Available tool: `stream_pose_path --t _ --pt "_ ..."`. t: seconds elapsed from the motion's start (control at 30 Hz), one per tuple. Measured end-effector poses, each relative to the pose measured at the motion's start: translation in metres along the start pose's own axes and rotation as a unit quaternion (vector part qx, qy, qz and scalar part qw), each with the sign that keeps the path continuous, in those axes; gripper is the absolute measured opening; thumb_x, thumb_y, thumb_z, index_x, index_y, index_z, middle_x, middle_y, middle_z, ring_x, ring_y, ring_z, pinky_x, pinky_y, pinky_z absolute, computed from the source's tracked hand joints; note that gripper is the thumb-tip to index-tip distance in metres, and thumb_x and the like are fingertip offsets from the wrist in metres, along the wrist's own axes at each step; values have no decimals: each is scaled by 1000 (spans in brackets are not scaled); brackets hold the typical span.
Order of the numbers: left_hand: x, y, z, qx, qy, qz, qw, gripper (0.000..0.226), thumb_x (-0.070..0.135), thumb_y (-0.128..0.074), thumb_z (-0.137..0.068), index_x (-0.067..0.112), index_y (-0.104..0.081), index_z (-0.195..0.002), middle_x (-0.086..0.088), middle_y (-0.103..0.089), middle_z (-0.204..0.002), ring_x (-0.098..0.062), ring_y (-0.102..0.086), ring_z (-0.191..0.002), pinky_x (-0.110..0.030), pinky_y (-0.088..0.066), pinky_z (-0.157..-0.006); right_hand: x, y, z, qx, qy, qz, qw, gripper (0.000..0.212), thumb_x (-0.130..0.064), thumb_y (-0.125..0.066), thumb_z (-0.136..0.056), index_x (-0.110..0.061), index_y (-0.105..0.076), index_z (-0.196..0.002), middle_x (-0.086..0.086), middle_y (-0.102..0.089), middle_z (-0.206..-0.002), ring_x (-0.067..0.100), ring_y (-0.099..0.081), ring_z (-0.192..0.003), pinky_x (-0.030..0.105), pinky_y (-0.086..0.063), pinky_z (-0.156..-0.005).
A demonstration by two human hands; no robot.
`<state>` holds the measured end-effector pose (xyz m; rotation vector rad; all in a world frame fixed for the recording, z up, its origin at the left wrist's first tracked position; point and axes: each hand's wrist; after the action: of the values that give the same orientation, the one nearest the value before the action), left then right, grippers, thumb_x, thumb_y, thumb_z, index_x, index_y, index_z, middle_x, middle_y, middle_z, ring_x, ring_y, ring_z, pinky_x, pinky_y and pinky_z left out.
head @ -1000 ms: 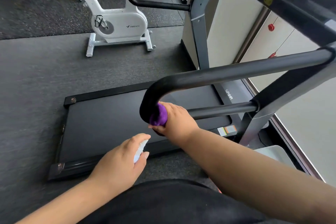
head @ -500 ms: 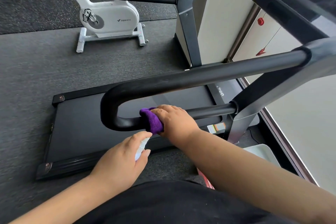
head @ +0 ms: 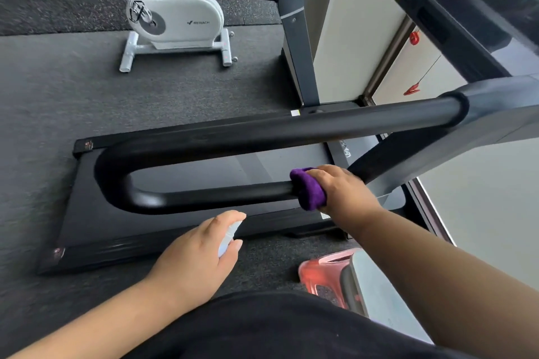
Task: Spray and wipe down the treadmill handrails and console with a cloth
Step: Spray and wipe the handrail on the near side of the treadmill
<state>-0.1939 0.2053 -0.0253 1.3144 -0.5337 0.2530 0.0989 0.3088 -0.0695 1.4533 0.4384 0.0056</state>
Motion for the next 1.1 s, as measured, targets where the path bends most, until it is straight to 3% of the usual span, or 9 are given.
stream_pose_path --t 0.23,0.37,0.53,0.7,0.87,0.97,1.1 --pt "-11 4 9 29 17 4 999 43 42 -47 -96 39 -33 -136 13 -54 -133 -10 -57 -109 -21 -38 -81 -14 -12 -4 25 41 42 998 81 -33 -88 -64 -21 -55 -137 4 -63 -125 33 -61 -110 46 -47 -99" --pt "-22 9 16 48 13 15 999 41 43 -47 -96 42 -31 -134 14 -54 -131 -9 -57 -108 -20 -37 -81 -58 -21 -13 13 80 44 996 86 -37 -86 -63 -23 -51 -140 2 -62 -126 30 -61 -111 43 -47 -98" --pt "-39 23 30 74 -26 3 997 41 48 -44 -87 37 -39 -126 9 -66 -112 -9 -63 -89 -19 -43 -73 -149 -41 -32 -6 163 88 983 91 -41 -75 -77 -22 -29 -153 4 -53 -138 29 -54 -121 43 -42 -103" --pt "-65 36 54 112 -26 21 993 42 43 -50 -86 30 -43 -126 14 -64 -105 -5 -57 -88 -13 -39 -75 -228 -49 -45 -28 200 90 975 98 -64 -52 -85 -18 -6 -158 6 -36 -150 32 -42 -129 47 -35 -105" --pt "-77 39 62 121 -40 20 992 43 41 -52 -86 28 -45 -125 6 -67 -110 -5 -59 -91 -12 -39 -78 -246 -62 -54 -10 174 76 982 87 -72 -41 -90 -20 -17 -156 5 -45 -143 33 -50 -118 48 -41 -97" --pt "-72 35 56 115 -59 28 991 43 42 -51 -86 28 -43 -126 6 -67 -111 -5 -60 -91 -15 -43 -78 -233 -58 -52 -13 181 64 981 79 -57 -55 -89 -24 -22 -154 3 -50 -137 31 -53 -114 45 -44 -95" --pt "-57 25 42 98 -90 22 991 44 44 -50 -87 30 -41 -128 6 -66 -114 -8 -63 -92 -21 -47 -78 -198 -48 -45 -8 157 36 987 77 -60 -61 -84 -28 -36 -149 1 -53 -134 30 -54 -113 43 -44 -94"
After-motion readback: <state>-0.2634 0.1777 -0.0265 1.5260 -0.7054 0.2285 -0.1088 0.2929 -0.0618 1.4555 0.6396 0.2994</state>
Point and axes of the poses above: each hand's wrist, its own z-axis away from the middle knuckle, its own y-axis out of the back of the hand, x = y × z
